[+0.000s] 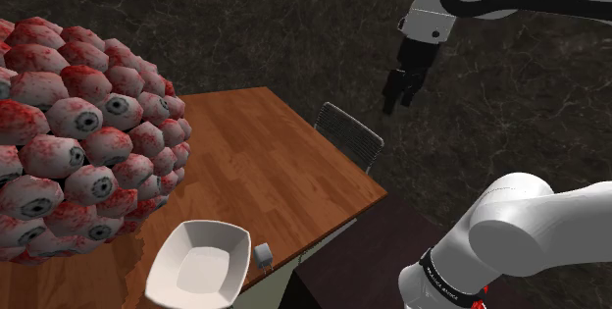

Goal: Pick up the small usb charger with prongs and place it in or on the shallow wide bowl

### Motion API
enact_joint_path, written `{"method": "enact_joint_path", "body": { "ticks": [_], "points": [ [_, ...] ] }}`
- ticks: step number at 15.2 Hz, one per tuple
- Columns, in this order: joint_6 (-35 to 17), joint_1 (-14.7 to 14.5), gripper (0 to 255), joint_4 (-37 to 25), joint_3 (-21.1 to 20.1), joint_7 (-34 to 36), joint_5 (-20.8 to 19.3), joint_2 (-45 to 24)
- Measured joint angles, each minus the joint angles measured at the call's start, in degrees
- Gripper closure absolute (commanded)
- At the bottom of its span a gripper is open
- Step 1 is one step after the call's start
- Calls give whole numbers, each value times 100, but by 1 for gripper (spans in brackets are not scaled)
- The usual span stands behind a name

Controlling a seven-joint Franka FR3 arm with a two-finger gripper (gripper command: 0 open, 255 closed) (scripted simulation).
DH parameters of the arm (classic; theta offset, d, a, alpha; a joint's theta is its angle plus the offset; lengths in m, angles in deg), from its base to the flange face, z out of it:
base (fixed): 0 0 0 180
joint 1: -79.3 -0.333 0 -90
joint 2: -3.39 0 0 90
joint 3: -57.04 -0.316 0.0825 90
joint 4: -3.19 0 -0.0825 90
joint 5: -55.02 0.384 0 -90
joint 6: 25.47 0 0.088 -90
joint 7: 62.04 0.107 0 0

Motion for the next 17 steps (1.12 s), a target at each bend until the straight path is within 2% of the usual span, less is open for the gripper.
{"method": "enact_joint_path", "body": {
  "ticks": [4,9,17],
  "points": [
    [-285,-74,0,337,-148,175,116,69],
    [-1106,-310,0,1066,-563,640,446,27],
    [-2646,-757,0,1811,-1302,1388,991,-657]
  ]
}}
